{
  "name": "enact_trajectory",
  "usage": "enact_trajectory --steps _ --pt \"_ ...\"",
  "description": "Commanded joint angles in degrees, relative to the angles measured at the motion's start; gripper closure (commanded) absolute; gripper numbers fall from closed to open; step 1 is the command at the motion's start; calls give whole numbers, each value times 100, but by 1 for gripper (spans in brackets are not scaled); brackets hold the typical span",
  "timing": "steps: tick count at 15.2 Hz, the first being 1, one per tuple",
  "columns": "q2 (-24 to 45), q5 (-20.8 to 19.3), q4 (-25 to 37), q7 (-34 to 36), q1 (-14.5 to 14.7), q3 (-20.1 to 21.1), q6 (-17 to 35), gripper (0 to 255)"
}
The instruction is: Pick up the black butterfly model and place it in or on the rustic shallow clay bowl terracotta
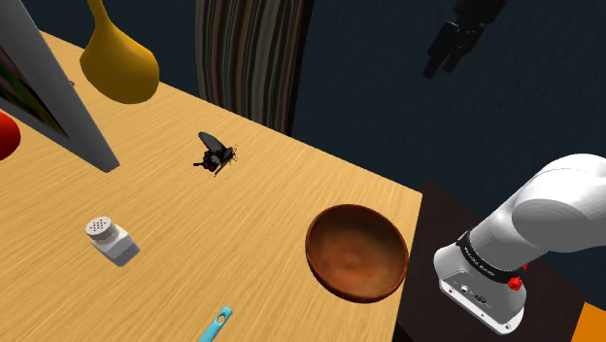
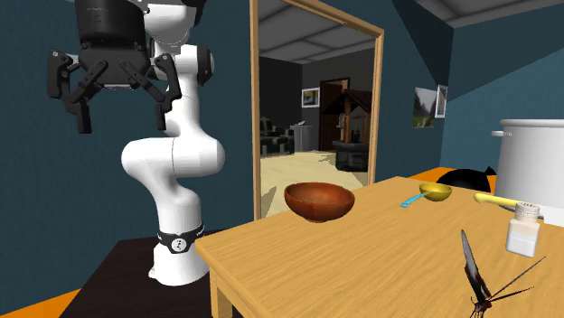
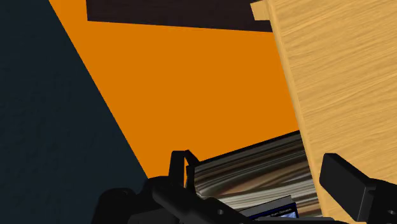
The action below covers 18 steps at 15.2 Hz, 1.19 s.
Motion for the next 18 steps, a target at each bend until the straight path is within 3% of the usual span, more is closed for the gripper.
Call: enact_trajectory --steps 1,9,18 --pt "0 0 0 0 0 0 0 0" --pt "490 934 -189 1975 68 1058 434 0" --pt "1779 1744 276 4095 61 2164 1202 0"
